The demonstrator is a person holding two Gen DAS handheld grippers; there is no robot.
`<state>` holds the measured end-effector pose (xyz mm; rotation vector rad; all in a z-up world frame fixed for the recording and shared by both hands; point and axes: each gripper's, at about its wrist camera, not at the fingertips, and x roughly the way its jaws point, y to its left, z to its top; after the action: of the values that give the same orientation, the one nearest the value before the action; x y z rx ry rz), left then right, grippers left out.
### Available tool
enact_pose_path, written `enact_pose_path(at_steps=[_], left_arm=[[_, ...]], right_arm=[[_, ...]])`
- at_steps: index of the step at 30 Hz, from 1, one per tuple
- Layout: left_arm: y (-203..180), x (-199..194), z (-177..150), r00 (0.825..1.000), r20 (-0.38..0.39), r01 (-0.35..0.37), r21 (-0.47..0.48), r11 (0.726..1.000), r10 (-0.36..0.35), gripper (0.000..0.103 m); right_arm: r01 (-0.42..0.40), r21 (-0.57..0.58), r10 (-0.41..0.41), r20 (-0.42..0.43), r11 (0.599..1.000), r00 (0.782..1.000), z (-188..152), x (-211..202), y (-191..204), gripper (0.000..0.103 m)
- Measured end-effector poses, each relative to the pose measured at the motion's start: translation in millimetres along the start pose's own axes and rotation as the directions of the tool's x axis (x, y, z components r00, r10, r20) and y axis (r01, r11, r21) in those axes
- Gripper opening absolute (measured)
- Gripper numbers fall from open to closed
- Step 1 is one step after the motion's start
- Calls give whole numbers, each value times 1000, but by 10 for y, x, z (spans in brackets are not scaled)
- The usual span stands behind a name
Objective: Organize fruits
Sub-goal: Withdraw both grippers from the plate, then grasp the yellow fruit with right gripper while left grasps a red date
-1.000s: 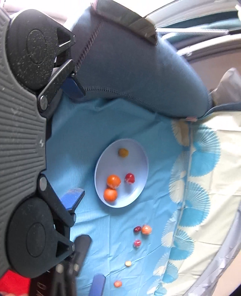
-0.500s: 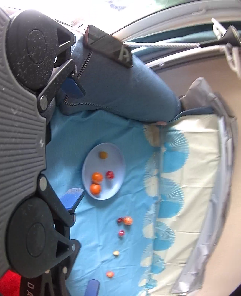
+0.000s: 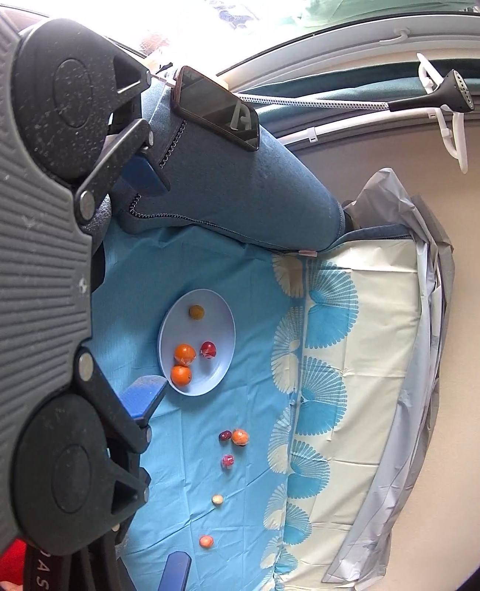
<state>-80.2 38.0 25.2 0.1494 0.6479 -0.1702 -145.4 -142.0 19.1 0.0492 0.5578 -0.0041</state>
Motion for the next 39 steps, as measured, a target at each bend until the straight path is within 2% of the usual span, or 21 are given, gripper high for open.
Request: enact_pose_path(at_steps=[16,24,32,39], left_arm=[[-5,156,-7,999,-43,4,6,1000,-3,103],[-111,280,18,997,-75,4,31,1000,-2,103],[-374,501,161,994,-105,39,57,998,-33,103],[-855,840,447,990,-107,103,77,992,-95,103]], right_arm=[[6,33,-5,-22,999,1000,-30,106,-55,102],[29,91,-27,-27,995,999,-45,202,-216,102],[103,162,-101,-22,981,995,-50,322,-587,102],[212,243,-211,-31,947,977,-59,477,-1150,102]])
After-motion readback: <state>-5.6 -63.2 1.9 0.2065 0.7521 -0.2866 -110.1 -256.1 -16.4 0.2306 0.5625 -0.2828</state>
